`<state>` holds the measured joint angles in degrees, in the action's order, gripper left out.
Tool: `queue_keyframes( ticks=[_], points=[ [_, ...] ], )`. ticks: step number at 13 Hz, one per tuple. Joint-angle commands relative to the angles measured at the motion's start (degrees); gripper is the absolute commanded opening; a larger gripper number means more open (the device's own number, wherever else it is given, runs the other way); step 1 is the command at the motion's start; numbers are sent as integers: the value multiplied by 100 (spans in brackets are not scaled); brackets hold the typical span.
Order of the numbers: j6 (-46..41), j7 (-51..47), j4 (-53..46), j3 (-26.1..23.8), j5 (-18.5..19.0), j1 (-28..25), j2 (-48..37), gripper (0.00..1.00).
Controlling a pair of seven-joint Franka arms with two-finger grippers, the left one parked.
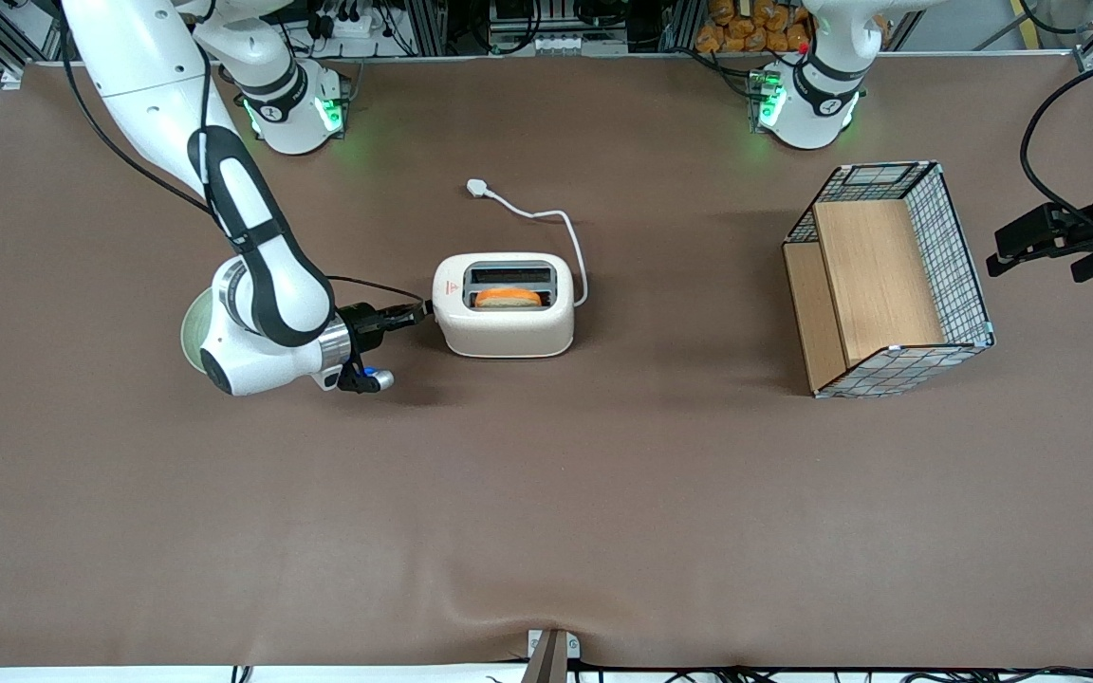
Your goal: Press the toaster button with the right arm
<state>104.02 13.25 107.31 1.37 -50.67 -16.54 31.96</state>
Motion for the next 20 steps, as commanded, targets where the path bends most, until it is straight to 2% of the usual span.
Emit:
queue_keyframes(
  ticks=[1,2,3,4,5,9,11,13,15,18,20],
  points=[
    [-118,-357,-473,30,-4,-7,136,0],
    [-163,-393,-570,100,31,10,109,7],
    [-198,-402,-649,188,75,28,109,46],
    [-207,-385,-694,302,93,28,109,97],
    [-216,-350,-799,399,171,28,109,100],
    [-207,-349,-1422,671,908,107,39,100],
    [-216,-349,-1756,795,1522,107,-31,100],
    [-286,-340,-1749,865,2356,151,-486,100],
    [-697,-341,-1740,1093,3008,195,-900,100],
    [-1094,-314,-1696,1401,3510,204,-1313,100],
    [-1217,-253,-1609,1367,3836,361,-1656,100]
  ],
)
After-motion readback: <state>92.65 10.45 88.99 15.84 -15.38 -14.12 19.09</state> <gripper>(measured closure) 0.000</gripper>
